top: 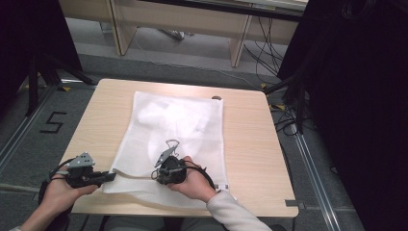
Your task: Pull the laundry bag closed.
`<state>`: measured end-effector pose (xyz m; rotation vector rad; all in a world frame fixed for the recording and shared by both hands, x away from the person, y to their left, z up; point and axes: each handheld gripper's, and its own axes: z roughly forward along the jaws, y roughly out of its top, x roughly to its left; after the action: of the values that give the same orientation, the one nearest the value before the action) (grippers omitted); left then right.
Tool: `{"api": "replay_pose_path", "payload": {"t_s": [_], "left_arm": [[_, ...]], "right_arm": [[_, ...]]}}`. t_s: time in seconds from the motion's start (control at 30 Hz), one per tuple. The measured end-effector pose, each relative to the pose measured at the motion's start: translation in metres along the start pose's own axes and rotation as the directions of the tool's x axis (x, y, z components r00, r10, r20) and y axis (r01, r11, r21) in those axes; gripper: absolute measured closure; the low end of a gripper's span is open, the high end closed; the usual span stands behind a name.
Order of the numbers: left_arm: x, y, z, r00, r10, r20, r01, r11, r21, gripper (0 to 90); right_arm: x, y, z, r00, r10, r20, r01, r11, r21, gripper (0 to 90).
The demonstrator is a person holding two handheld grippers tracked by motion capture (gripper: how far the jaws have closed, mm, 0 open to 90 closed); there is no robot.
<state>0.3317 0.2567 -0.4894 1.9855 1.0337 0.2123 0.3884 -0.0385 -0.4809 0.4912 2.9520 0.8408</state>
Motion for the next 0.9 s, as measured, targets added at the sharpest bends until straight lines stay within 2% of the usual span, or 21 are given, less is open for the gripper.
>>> {"api": "replay_pose_path", "payload": {"t_s": [0.9], "left_arm": [[0.0003,-0.0004,0.0003,1.0,-0.002,-0.001,0.002,1.0,-0.002,84.8]], "right_arm": [[-0.0031,-0.0071,-0.0062,0.9999,0.011,0.007,-0.011,1.0,0.01,82.3]]}}
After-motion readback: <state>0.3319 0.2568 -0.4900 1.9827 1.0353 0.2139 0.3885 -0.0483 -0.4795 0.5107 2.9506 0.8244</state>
